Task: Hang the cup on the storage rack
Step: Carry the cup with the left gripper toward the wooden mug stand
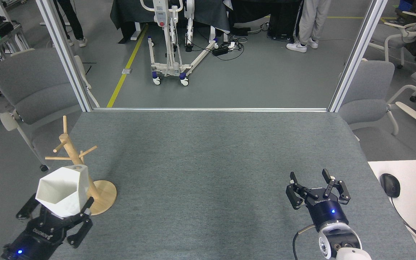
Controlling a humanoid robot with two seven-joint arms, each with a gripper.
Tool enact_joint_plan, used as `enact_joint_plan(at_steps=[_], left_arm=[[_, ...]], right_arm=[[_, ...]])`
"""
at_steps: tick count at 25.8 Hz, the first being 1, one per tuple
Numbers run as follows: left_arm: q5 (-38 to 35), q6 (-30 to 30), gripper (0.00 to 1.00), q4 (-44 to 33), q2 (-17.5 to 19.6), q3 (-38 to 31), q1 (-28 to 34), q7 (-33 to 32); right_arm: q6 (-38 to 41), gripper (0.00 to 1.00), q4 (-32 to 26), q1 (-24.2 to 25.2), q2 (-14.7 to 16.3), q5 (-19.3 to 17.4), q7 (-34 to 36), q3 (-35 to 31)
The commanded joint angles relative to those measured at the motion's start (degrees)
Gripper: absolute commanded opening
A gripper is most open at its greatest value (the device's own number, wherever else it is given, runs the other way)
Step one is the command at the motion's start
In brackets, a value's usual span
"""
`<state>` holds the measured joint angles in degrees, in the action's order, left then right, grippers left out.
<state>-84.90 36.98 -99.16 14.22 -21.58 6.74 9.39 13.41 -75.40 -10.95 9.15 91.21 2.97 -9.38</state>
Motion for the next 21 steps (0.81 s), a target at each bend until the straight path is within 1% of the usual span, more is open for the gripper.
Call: enact_joint_plan(at_steps=[1, 4, 6, 7, 9, 11, 12, 14, 15, 17, 21], left_arm=[[0.00, 0.90, 0.00, 0.02, 0.02, -7.16, 1.52, 0.01], [-0.70, -1.74, 0.00, 0.63, -0.42, -8.74, 1.69, -0.87], [-3.25, -7.45, 0.00, 1.07, -0.60, -8.83, 1.69, -2.01], [-4.48, -10.44, 0.00, 1.25, -0.60, -8.74, 1.34, -2.54], [-5.71, -14.48, 0.00, 2.65, -0.51, -8.57, 0.47, -3.15], [-6.85, -15.98, 0.00, 4.85, -0.60, -8.30, -2.61, -4.21], [-7.91, -16.15, 0.00, 6.26, -0.86, -7.78, -4.54, -5.17], [-12.21, -17.21, 0.00, 10.21, -1.21, -5.58, -7.88, -7.19], [-14.50, -18.61, 0.00, 11.79, -1.39, -4.88, -9.47, -7.55], [-16.26, -20.20, 0.00, 13.99, -1.74, -3.91, -11.75, -7.72], [-16.43, -20.81, 0.00, 16.54, -1.92, -3.29, -13.86, -7.90]], right_arm=[[0.21, 1.00, -1.86, 1.02, -0.80, -0.24, -1.74, 0.15], [0.21, 1.00, -2.21, 1.46, -1.86, -0.15, -4.99, 0.67], [0.04, 1.00, -3.70, 1.63, -1.95, -0.15, -7.71, 0.85], [-0.14, 1.00, -4.06, 1.98, -2.12, -0.15, -8.06, 0.85], [-0.23, 1.00, -4.58, 2.69, -2.82, 0.29, -7.89, 1.03], [0.39, 1.00, -7.48, 3.04, -4.67, 0.38, -7.62, 1.20], [0.65, 1.00, -9.59, 3.65, -4.76, 0.38, -7.45, 1.47], [1.27, 1.00, -12.32, 6.03, -4.93, 0.38, -6.13, 1.82], [1.27, 1.00, -12.76, 7.34, -5.11, 0.46, -5.34, 1.82], [1.27, 1.00, -12.84, 8.84, -5.46, 0.55, -4.72, 1.99], [1.18, 1.00, -12.67, 8.75, -5.02, 0.46, -4.37, 1.90]])
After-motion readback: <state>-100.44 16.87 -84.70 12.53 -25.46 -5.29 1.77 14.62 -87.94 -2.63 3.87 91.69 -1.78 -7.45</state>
